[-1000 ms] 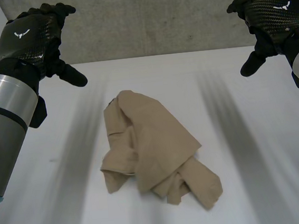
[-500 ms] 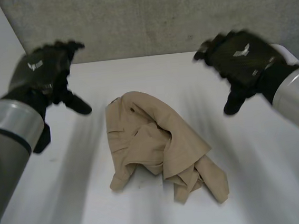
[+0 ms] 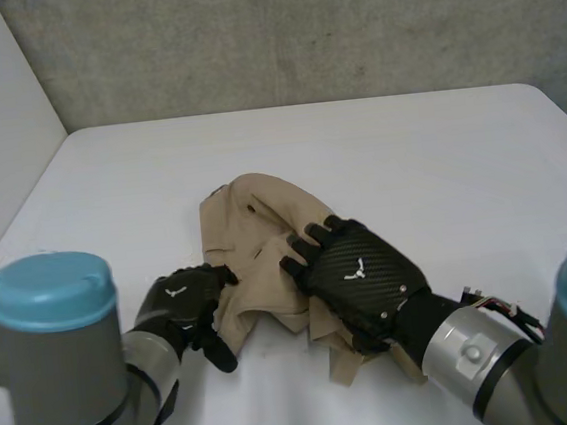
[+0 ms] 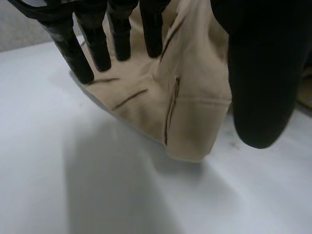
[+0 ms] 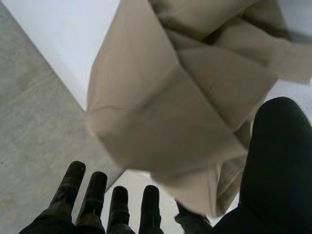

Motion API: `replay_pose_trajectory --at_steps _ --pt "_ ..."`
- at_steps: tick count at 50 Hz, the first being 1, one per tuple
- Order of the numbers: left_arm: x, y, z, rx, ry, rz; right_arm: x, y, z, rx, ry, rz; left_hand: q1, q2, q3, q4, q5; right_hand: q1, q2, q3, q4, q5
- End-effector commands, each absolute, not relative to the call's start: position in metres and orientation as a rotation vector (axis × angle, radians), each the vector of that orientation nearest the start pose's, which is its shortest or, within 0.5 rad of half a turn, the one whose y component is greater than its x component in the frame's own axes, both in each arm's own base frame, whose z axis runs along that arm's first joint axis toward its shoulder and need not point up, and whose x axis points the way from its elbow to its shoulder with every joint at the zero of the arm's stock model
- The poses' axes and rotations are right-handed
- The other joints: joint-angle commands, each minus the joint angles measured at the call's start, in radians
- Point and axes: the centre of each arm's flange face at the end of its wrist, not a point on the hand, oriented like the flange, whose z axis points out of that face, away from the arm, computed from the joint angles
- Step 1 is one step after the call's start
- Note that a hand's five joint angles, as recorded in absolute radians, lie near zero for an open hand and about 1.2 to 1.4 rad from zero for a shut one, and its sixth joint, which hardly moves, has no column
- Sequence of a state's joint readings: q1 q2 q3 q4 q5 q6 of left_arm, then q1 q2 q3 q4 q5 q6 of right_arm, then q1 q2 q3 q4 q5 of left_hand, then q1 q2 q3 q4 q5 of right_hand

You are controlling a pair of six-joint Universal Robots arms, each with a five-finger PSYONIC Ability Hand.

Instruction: Fold the shorts.

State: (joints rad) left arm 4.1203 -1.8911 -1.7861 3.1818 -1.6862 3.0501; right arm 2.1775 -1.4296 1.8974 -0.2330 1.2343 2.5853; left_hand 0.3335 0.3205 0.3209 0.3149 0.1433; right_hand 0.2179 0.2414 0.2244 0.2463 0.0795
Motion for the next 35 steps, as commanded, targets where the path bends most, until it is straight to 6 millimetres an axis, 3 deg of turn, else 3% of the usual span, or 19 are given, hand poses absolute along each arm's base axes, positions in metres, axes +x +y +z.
replay_pose_trajectory --at_steps 1,2,3,9,10,11,14,17,20,21,24,25,29,32,35 --pt "-0.278 -0.198 0.145 0.608 2.821 -1.814 0.303 -0.166 0.173 -1.477 1.761 -1.797 0.665 0.678 0.678 0.684 0.681 0.620 0.597 0.614 0.592 0.584" --pt "-0.278 -0.200 0.145 0.598 2.809 -1.833 0.303 -0.169 0.173 -1.467 1.765 -1.821 0.803 0.816 0.816 0.822 0.819 0.790 0.767 0.784 0.762 0.754" --pt "-0.278 -0.204 0.147 0.579 2.776 -1.869 0.303 -0.175 0.173 -1.444 1.775 -1.867 1.017 1.030 1.030 1.036 1.033 1.146 1.123 1.140 1.118 1.110" --pt "-0.271 -0.216 0.160 0.443 2.663 -1.956 0.302 -0.182 0.182 -1.375 1.781 -1.941 1.063 1.076 1.075 1.081 1.078 1.178 1.155 1.172 1.150 1.142" --pt "-0.266 -0.223 0.170 0.389 2.624 -1.996 0.301 -0.181 0.196 -1.334 1.759 -1.974 1.063 1.076 1.075 1.081 1.078 0.307 0.284 0.301 0.279 0.271" --pt "-0.262 -0.228 0.178 0.350 2.599 -2.022 0.300 -0.180 0.202 -1.315 1.753 -1.983 1.063 1.076 1.075 1.081 1.078 -0.043 -0.067 -0.050 -0.072 -0.079" --pt "-0.249 -0.243 0.193 0.263 2.539 -2.070 0.298 -0.177 0.212 -1.280 1.751 -1.980 1.063 1.076 1.075 1.081 1.078 -0.043 -0.067 -0.050 -0.072 -0.079" --pt "-0.208 -0.285 0.245 0.096 2.281 -2.204 0.291 -0.168 0.235 -1.161 1.753 -1.923 1.063 1.076 1.075 1.081 1.078 -0.043 -0.067 -0.050 -0.072 -0.079" --pt "-0.198 -0.300 0.273 0.087 2.135 -2.273 0.286 -0.172 0.245 -1.100 1.753 -1.932 1.063 1.076 1.075 1.081 1.078 -0.043 -0.067 -0.050 -0.072 -0.079" --pt "-0.196 -0.307 0.292 0.094 2.041 -2.331 0.280 -0.179 0.253 -1.040 1.762 -1.945 1.063 1.076 1.075 1.081 1.078 -0.043 -0.067 -0.050 -0.072 -0.079" --pt "-0.198 -0.310 0.313 0.108 1.951 -2.398 0.265 -0.198 0.262 -0.944 1.788 -1.974 1.063 1.076 1.075 1.081 1.078 -0.043 -0.067 -0.050 -0.072 -0.079" --pt "-0.204 -0.310 0.344 0.121 1.826 -2.515 0.262 -0.201 0.263 -0.931 1.792 -1.978 1.063 1.076 1.075 1.081 1.078 -0.043 -0.067 -0.050 -0.072 -0.079" --pt "-0.222 -0.299 0.398 0.143 1.627 -2.736 0.247 -0.220 0.264 -0.871 1.831 -2.002 1.063 1.076 1.075 1.081 1.078 -0.043 -0.067 -0.050 -0.072 -0.079" --pt "-0.239 -0.285 0.429 0.158 1.498 -2.888 0.239 -0.227 0.262 -0.842 1.864 -2.010 1.063 1.076 1.075 1.081 1.078 -0.043 -0.067 -0.050 -0.072 -0.079" --pt "-0.259 -0.271 0.439 0.205 1.450 -2.985 0.237 -0.228 0.261 -0.834 1.877 -2.008 1.063 1.076 1.075 1.081 1.078 -0.043 -0.067 -0.050 -0.072 -0.079"
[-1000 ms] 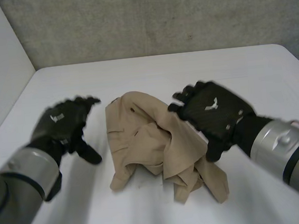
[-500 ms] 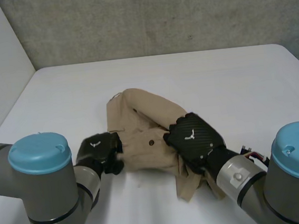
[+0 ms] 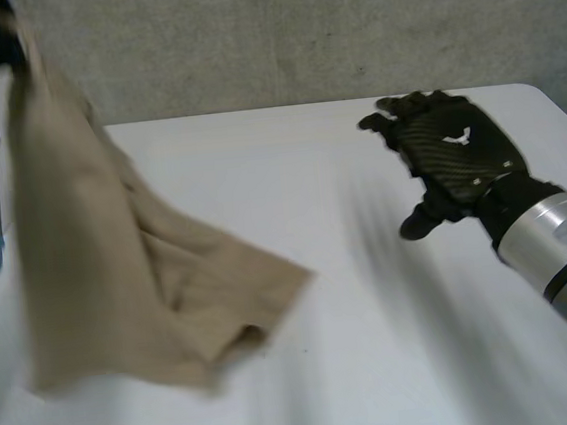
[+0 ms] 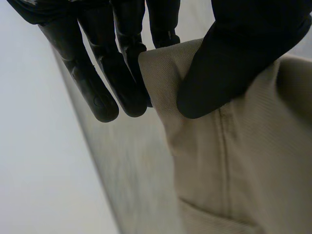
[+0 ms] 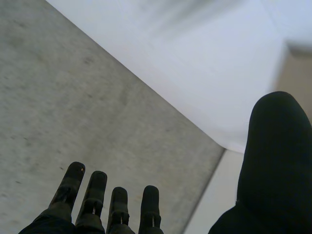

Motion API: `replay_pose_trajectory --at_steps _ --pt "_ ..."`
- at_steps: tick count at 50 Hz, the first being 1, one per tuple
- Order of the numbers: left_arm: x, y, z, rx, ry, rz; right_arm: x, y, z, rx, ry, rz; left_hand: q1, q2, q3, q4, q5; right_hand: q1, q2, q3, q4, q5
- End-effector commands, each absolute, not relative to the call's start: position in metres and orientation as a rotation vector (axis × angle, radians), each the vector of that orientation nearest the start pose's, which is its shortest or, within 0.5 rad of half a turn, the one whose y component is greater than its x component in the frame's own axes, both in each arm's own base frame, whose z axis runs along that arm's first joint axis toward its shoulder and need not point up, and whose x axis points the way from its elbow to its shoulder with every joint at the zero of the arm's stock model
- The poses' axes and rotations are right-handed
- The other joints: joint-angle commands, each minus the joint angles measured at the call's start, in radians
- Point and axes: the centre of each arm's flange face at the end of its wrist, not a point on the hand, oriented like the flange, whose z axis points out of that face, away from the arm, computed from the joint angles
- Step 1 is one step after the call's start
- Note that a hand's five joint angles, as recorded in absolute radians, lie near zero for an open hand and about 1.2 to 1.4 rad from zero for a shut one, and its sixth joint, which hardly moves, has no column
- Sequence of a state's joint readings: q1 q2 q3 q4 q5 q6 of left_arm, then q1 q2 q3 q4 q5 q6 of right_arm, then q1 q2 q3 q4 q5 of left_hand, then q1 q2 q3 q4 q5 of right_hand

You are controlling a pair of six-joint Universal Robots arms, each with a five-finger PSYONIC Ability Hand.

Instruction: Fold the shorts.

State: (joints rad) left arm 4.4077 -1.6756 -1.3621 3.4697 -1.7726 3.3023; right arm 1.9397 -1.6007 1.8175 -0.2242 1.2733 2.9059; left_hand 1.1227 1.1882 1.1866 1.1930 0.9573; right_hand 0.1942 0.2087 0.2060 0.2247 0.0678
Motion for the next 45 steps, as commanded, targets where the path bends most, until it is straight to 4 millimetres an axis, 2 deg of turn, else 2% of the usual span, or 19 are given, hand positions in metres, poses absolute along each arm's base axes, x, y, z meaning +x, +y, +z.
replay_pose_trajectory --at_steps 1,4,5,6,8,9,12,13,16,17,19,20,22,25,31,33,40,43,45 --pt "-0.278 -0.259 0.438 0.280 1.449 -3.047 0.237 -0.228 0.259 -0.833 1.883 -2.004 0.274 0.208 0.210 0.203 0.264 -0.020 -0.034 -0.031 -0.050 -0.068" --pt "-0.315 -0.244 0.416 0.450 1.522 -3.090 0.236 -0.228 0.257 -0.829 1.895 -2.000 0.274 0.208 0.210 0.203 0.264 -0.020 -0.034 -0.031 -0.050 -0.068" --pt "-0.335 -0.238 0.396 0.570 1.589 -3.078 0.235 -0.228 0.257 -0.830 1.897 -2.001 0.274 0.208 0.210 0.203 0.264 -0.020 -0.034 -0.031 -0.050 -0.068" --pt "-0.345 -0.234 0.383 0.634 1.631 -3.056 0.234 -0.229 0.256 -0.827 1.905 -1.999 0.274 0.208 0.210 0.203 0.264 -0.020 -0.034 -0.031 -0.050 -0.068" --pt "-0.359 -0.228 0.355 0.746 1.717 -2.990 0.233 -0.230 0.256 -0.824 1.909 -1.999 0.274 0.208 0.210 0.203 0.264 -0.020 -0.034 -0.031 -0.050 -0.068" --pt "-0.369 -0.223 0.327 0.847 1.792 -2.910 0.231 -0.231 0.255 -0.819 1.920 -1.997 0.274 0.208 0.210 0.203 0.264 -0.020 -0.034 -0.031 -0.050 -0.068" --pt "-0.383 -0.214 0.284 0.991 1.886 -2.785 0.226 -0.235 0.254 -0.806 1.939 -2.003 0.274 0.208 0.210 0.203 0.264 -0.020 -0.034 -0.031 -0.050 -0.068" --pt "-0.391 -0.208 0.257 1.076 1.945 -2.702 0.225 -0.237 0.254 -0.802 1.943 -2.006 0.274 0.208 0.210 0.203 0.264 -0.020 -0.034 -0.031 -0.050 -0.068" --pt "-0.401 -0.194 0.223 1.187 2.027 -2.609 0.223 -0.238 0.254 -0.797 1.948 -2.009 0.242 0.177 0.178 0.172 0.233 -0.020 -0.034 -0.031 -0.050 -0.068" --pt "-0.406 -0.186 0.207 1.244 2.067 -2.560 0.223 -0.238 0.254 -0.797 1.948 -2.009 0.088 0.022 0.024 0.017 0.078 -0.020 -0.034 -0.031 -0.050 -0.068" --pt "-0.410 -0.176 0.193 1.304 2.099 -2.518 0.223 -0.238 0.254 -0.797 1.948 -2.009 -0.171 -0.236 -0.235 -0.241 -0.180 -0.020 -0.034 -0.031 -0.050 -0.068" --pt "-0.415 -0.163 0.186 1.363 2.114 -2.496 0.223 -0.238 0.254 -0.797 1.948 -2.009 -0.486 -0.552 -0.550 -0.557 -0.495 -0.020 -0.034 -0.031 -0.050 -0.068" --pt "-0.420 -0.148 0.183 1.426 2.113 -2.493 0.223 -0.238 0.253 -0.798 1.948 -2.007 -0.714 -0.780 -0.778 -0.785 -0.724 -0.020 -0.034 -0.031 -0.050 -0.068" --pt "-0.425 -0.131 0.187 1.483 2.096 -2.520 0.223 -0.237 0.251 -0.800 1.954 -1.998 -0.871 -0.936 -0.934 -0.941 -0.880 -0.020 -0.034 -0.031 -0.050 -0.068" --pt "-0.424 -0.117 0.231 1.473 1.995 -2.683 0.224 -0.237 0.248 -0.807 1.960 -1.985 -0.918 -0.983 -0.982 -0.988 -0.927 -0.020 -0.034 -0.031 -0.050 -0.068" --pt "-0.419 -0.119 0.246 1.429 1.973 -2.726 0.226 -0.235 0.248 -0.819 1.957 -1.980 -0.915 -0.981 -0.979 -0.985 -0.924 -0.020 -0.034 -0.031 -0.050 -0.068" --pt "-0.391 -0.144 0.258 1.306 1.988 -2.675 0.228 -0.229 0.245 -0.859 1.973 -1.917 -0.906 -0.972 -0.970 -0.977 -0.915 -0.020 -0.034 -0.031 -0.050 -0.068" --pt "-0.353 -0.166 0.264 1.183 2.047 -2.568 0.232 -0.222 0.243 -0.907 1.964 -1.845 -0.886 -0.951 -0.950 -0.956 -0.895 -0.020 -0.034 -0.031 -0.050 -0.068" --pt "-0.346 -0.168 0.263 1.170 2.062 -2.541 0.233 -0.219 0.243 -0.941 1.955 -1.825 -0.886 -0.951 -0.950 -0.956 -0.895 -0.020 -0.034 -0.031 -0.050 -0.068"
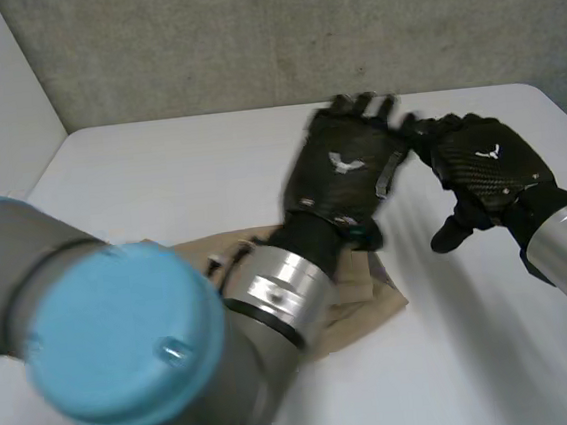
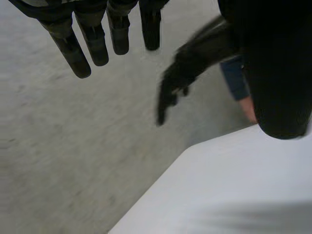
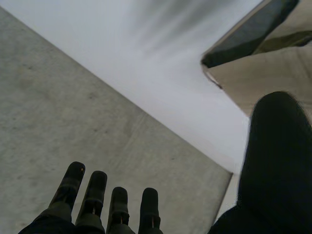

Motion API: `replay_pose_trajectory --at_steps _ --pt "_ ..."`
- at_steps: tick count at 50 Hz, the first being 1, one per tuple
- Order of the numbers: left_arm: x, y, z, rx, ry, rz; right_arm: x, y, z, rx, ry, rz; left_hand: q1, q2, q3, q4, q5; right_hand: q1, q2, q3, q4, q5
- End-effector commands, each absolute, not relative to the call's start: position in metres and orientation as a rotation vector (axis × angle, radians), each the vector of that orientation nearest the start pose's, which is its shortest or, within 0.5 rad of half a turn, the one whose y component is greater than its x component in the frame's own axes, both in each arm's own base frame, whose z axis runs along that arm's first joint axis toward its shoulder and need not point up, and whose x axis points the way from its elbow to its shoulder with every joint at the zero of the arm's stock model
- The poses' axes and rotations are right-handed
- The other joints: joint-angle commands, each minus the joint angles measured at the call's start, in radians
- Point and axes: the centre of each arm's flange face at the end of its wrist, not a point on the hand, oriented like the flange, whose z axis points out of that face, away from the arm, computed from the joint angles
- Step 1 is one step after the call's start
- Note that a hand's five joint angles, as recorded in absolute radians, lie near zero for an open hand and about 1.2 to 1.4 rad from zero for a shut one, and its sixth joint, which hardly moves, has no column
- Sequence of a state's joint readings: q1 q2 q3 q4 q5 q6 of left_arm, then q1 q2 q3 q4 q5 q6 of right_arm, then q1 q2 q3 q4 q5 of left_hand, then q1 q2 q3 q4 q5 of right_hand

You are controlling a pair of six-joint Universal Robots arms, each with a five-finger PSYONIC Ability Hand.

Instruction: Fold the shorts.

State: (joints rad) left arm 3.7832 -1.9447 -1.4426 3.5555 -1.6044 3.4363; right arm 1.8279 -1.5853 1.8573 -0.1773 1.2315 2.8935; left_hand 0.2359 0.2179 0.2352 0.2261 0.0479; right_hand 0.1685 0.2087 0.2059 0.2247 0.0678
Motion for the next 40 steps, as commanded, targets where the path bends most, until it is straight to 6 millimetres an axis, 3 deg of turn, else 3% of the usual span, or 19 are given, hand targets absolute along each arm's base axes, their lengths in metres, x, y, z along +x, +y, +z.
replay_pose_trajectory --at_steps 1,3,4,11,16,25,33,40 --pt "-0.333 -0.173 0.262 1.132 2.090 -2.493 0.233 -0.218 0.241 -0.961 1.952 -1.815 0.004 0.022 0.005 0.014 0.018 0.006 -0.034 -0.031 -0.050 -0.068" --pt "-0.325 -0.176 0.262 1.106 2.102 -2.467 0.234 -0.215 0.239 -1.002 1.946 -1.806 0.010 0.028 0.011 0.020 0.023 0.006 -0.034 -0.031 -0.050 -0.068" --pt "-0.298 -0.185 0.256 1.020 2.158 -2.358 0.235 -0.215 0.237 -1.038 1.947 -1.810 0.019 0.037 0.019 0.028 0.032 0.054 0.014 0.017 -0.002 -0.020" --pt "-0.255 -0.201 0.231 0.866 2.303 -2.111 0.241 -0.219 0.216 -1.124 1.984 -1.750 0.016 0.034 0.016 0.026 0.029 0.072 0.032 0.035 0.016 -0.002" --pt "-0.240 -0.216 0.226 0.756 2.342 -2.074 0.251 -0.214 0.212 -1.154 1.971 -1.726 0.007 0.025 0.008 0.017 0.020 0.072 0.032 0.035 0.016 -0.002" --pt "-0.231 -0.225 0.222 0.639 2.402 -2.058 0.253 -0.210 0.209 -1.154 1.996 -1.727 0.013 0.031 0.013 0.023 0.026 0.075 0.035 0.038 0.019 0.001" --pt "-0.204 -0.240 0.211 0.524 2.415 -1.963 0.261 -0.211 0.201 -1.172 2.017 -1.703 0.060 0.078 0.060 0.070 0.073 0.178 0.137 0.140 0.121 0.104" --pt "-0.185 -0.257 0.208 0.438 2.405 -1.929 0.285 -0.208 0.191 -1.193 2.006 -1.647 0.057 0.075 0.058 0.067 0.070 0.234 0.193 0.196 0.177 0.160"
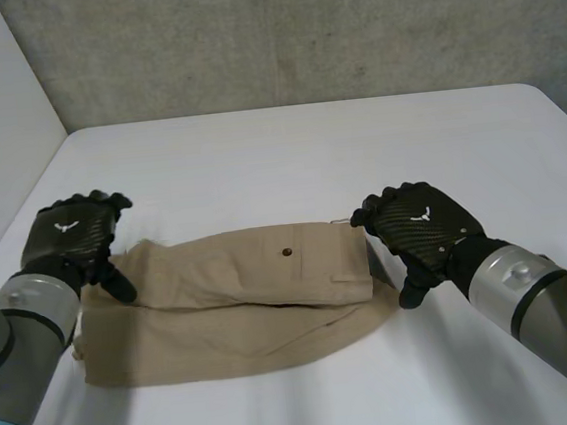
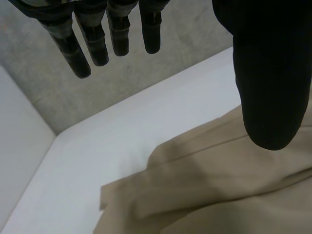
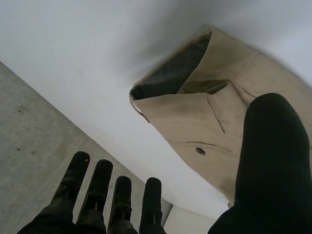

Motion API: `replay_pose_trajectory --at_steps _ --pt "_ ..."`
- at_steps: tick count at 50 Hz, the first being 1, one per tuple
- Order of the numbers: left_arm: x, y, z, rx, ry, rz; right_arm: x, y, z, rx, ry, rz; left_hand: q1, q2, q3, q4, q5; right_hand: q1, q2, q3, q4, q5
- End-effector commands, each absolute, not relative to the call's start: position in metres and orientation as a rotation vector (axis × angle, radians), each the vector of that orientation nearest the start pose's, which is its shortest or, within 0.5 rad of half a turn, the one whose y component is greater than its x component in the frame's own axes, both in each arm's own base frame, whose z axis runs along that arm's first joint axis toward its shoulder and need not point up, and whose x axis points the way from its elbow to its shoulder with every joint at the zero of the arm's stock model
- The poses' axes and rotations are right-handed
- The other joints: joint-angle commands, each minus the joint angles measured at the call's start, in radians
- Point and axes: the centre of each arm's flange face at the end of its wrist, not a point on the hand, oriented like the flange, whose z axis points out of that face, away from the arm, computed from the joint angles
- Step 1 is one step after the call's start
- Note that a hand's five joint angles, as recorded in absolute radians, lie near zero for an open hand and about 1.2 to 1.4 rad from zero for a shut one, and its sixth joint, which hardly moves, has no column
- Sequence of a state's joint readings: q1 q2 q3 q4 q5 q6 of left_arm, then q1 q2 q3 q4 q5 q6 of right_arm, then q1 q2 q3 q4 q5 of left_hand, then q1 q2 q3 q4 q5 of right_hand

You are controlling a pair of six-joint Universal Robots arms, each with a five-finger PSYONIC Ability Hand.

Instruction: Fold the shorts.

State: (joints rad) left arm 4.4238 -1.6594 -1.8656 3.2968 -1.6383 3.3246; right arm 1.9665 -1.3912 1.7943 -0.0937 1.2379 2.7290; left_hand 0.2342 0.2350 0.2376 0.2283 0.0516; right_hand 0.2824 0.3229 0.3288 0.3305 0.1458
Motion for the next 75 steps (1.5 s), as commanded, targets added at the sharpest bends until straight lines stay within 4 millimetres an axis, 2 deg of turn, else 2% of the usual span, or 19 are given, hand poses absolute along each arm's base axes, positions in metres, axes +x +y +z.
replay_pose_trajectory --at_steps 1,6,15,20,25,29,32,42,48,55,56,57,58,59,60,65,70,72,75 --pt "-0.184 -0.260 0.207 0.431 2.406 -1.923 0.289 -0.206 0.191 -1.193 2.002 -1.642 0.059 0.058 0.055 0.065 0.067 0.117 0.076 0.070 0.069 0.079" --pt "-0.184 -0.275 0.192 0.435 2.443 -1.867 0.302 -0.209 0.186 -1.131 2.033 -1.619 0.062 0.061 0.058 0.067 0.070 0.111 0.070 0.064 0.063 0.073" --pt "-0.187 -0.297 0.170 0.511 2.487 -1.808 0.321 -0.219 0.157 -1.131 2.072 -1.524 0.141 0.140 0.137 0.147 0.149 0.128 0.088 0.082 0.080 0.090" --pt "-0.189 -0.304 0.161 0.575 2.464 -1.774 0.328 -0.229 0.147 -1.135 2.094 -1.530 0.226 0.225 0.222 0.232 0.234 0.310 0.270 0.264 0.262 0.272" --pt "-0.191 -0.313 0.154 0.636 2.419 -1.763 0.332 -0.247 0.144 -1.106 2.139 -1.596 0.472 0.471 0.469 0.478 0.480 0.811 0.771 0.765 0.763 0.774" --pt "-0.193 -0.323 0.152 0.682 2.360 -1.776 0.336 -0.257 0.144 -1.116 2.147 -1.621 0.879 0.879 0.876 0.885 0.888 1.113 1.073 1.067 1.065 1.075" --pt "-0.195 -0.331 0.158 0.695 2.309 -1.813 0.339 -0.261 0.147 -1.158 2.141 -1.636 1.088 1.088 1.085 1.094 1.096 1.114 1.073 1.067 1.066 1.076" --pt "-0.212 -0.380 0.191 0.687 2.066 -2.072 0.365 -0.302 0.198 -1.155 1.907 -1.948 1.162 1.161 1.159 1.168 1.170 1.114 1.073 1.067 1.066 1.076" --pt "-0.230 -0.419 0.193 0.695 1.926 -2.230 0.390 -0.346 0.193 -1.170 1.705 -2.225 1.162 1.161 1.159 1.168 1.170 1.114 1.073 1.067 1.066 1.076" --pt "-0.236 -0.448 0.189 0.626 1.784 -2.338 0.410 -0.374 0.175 -1.266 1.574 -2.433 1.116 1.115 1.113 1.122 1.124 1.057 1.016 1.010 1.009 1.019" --pt "-0.236 -0.448 0.189 0.621 1.778 -2.344 0.412 -0.375 0.173 -1.276 1.565 -2.443 1.031 1.030 1.028 1.037 1.039 0.795 0.754 0.748 0.747 0.757" --pt "-0.237 -0.448 0.189 0.619 1.781 -2.348 0.413 -0.379 0.167 -1.283 1.566 -2.453 0.900 0.899 0.896 0.905 0.908 0.155 0.115 0.109 0.107 0.118" --pt "-0.237 -0.448 0.189 0.619 1.781 -2.348 0.415 -0.380 0.158 -1.290 1.579 -2.444 0.898 0.897 0.895 0.904 0.906 -0.108 -0.148 -0.154 -0.156 -0.146" --pt "-0.245 -0.439 0.185 0.645 1.806 -2.345 0.415 -0.379 0.153 -1.290 1.595 -2.436 0.186 0.185 0.183 0.192 0.194 -0.108 -0.148 -0.154 -0.156 -0.146" --pt "-0.248 -0.436 0.186 0.652 1.809 -2.348 0.414 -0.379 0.153 -1.289 1.603 -2.435 0.089 0.088 0.086 0.095 0.097 -0.108 -0.148 -0.154 -0.156 -0.146" --pt "-0.251 -0.415 0.202 0.676 1.807 -2.358 0.408 -0.377 0.164 -1.285 1.643 -2.424 0.006 0.005 0.002 0.012 0.014 -0.108 -0.148 -0.154 -0.156 -0.146" --pt "-0.242 -0.386 0.230 0.667 1.808 -2.363 0.388 -0.356 0.214 -1.248 1.704 -2.341 0.012 0.011 0.008 0.018 0.020 -0.108 -0.148 -0.154 -0.156 -0.146" --pt "-0.240 -0.380 0.234 0.671 1.814 -2.356 0.382 -0.345 0.224 -1.235 1.732 -2.286 0.015 0.014 0.011 0.020 0.023 -0.108 -0.148 -0.154 -0.156 -0.146" --pt "-0.230 -0.353 0.234 0.699 1.914 -2.269 0.372 -0.329 0.236 -1.224 1.771 -2.197 0.015 0.014 0.011 0.020 0.023 -0.108 -0.148 -0.154 -0.156 -0.146"
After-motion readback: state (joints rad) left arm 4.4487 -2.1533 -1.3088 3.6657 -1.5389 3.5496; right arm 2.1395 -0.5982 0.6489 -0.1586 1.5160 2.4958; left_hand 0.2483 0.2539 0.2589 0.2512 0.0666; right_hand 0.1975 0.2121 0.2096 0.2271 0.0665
